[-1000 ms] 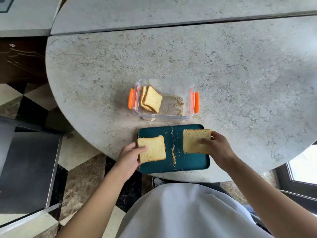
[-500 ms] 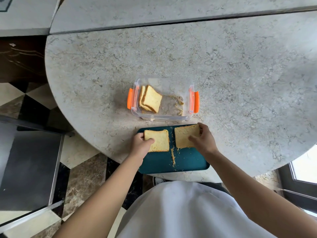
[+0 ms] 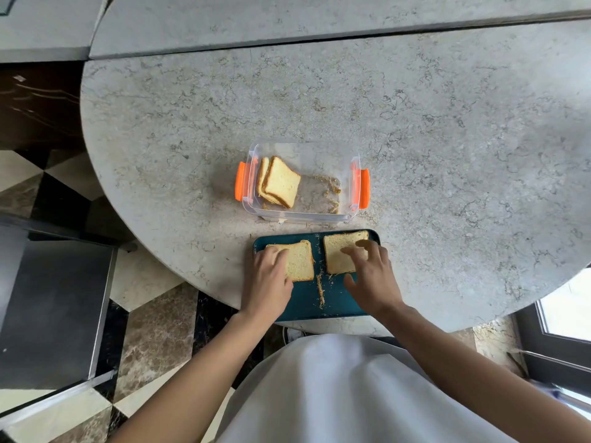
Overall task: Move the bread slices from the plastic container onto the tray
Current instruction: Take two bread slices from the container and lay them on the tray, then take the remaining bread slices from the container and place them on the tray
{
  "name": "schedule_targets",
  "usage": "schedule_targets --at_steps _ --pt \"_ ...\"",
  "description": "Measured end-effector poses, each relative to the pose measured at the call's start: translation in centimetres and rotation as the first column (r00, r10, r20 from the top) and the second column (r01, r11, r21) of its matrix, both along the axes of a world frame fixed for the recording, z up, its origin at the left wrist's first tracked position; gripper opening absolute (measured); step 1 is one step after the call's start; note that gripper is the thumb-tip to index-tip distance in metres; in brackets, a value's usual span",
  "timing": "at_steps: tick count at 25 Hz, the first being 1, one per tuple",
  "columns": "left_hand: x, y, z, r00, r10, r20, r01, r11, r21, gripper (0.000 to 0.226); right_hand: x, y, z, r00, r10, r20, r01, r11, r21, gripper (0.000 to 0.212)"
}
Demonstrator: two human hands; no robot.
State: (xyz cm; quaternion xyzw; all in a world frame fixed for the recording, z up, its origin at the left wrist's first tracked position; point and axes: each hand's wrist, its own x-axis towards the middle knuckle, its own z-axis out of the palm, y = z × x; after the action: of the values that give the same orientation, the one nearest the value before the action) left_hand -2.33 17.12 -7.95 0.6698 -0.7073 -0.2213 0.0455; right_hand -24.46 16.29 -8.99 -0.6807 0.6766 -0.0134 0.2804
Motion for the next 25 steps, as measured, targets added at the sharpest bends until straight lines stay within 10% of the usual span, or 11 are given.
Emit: schedule_targets --at_steps 6,13,20,25 --pt "-1.5 0.4 -1.5 0.929 -0.321 0.186 0.323 0.946 0.020 0.058 1.5 -0.3 0.2 0.973 0.178 -0.150 -0.189 0.980 -0.065 0.059" --pt "-1.6 0.0 -1.8 0.915 -0.335 0.224 0.347 0.938 -0.013 0.055 1.8 -0.2 0.0 0.958 0.213 -0.191 -0.227 0.972 -0.054 0.059" --pt "-1.2 -0.4 -1.0 0.945 -0.302 0.126 0.311 0.948 -0.059 0.051 2.3 -0.4 1.2 0.979 0.185 -0.089 -0.191 0.979 -0.070 0.057" --pt "-1.0 -2.9 2.4 0.964 -0.094 -0.247 0.024 0.962 -0.273 0.029 4.4 -2.9 4.1 0.942 0.245 0.228 -0.186 0.950 -0.253 0.033"
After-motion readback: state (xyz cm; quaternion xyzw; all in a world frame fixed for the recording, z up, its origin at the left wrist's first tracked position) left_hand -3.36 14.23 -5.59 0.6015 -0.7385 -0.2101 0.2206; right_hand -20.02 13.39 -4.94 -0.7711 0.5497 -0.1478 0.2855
